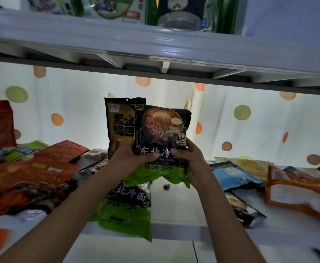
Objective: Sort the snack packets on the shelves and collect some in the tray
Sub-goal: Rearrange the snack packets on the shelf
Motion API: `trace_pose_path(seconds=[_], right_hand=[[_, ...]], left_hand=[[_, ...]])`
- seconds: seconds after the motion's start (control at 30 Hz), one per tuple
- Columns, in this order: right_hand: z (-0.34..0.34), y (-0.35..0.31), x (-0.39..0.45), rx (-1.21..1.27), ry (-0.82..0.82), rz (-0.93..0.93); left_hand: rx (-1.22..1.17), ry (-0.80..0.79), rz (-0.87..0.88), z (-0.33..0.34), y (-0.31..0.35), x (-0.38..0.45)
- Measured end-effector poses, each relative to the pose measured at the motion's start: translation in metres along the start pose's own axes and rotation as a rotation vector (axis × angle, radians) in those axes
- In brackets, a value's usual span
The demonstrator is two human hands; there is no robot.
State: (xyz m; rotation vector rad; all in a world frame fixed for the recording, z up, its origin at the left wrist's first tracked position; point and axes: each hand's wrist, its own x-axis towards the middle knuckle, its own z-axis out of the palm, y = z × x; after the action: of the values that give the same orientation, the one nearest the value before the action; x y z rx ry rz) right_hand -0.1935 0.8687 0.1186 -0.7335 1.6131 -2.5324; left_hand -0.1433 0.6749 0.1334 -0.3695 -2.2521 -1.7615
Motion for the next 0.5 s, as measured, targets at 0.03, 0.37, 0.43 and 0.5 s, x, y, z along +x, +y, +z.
trace_pose_path(seconds=[0.03, 0.37, 0.43, 0.5], right_hand=[[0.003, -0.002, -0.006, -0.017, 0.004, 0.000], [0.036, -0.022, -0.075, -0.196, 0.172, -0.029], [0.038, -0.022, -0.091, -0.204, 0.236, -0.033], [0.038, -0.021, -0.106, -0.198, 0.324, -0.047]], left_hand=[[-0.009, 0.008, 0.021, -0.001, 0.001, -0.004], [-0.135, -0.111, 0.205, 0.008, 0.007, -0.026], [-0.107, -0.154, 0.201, 0.013, 0.006, -0.029], [-0.057, -0.180, 0.195, 0.019, 0.004, -0.033]])
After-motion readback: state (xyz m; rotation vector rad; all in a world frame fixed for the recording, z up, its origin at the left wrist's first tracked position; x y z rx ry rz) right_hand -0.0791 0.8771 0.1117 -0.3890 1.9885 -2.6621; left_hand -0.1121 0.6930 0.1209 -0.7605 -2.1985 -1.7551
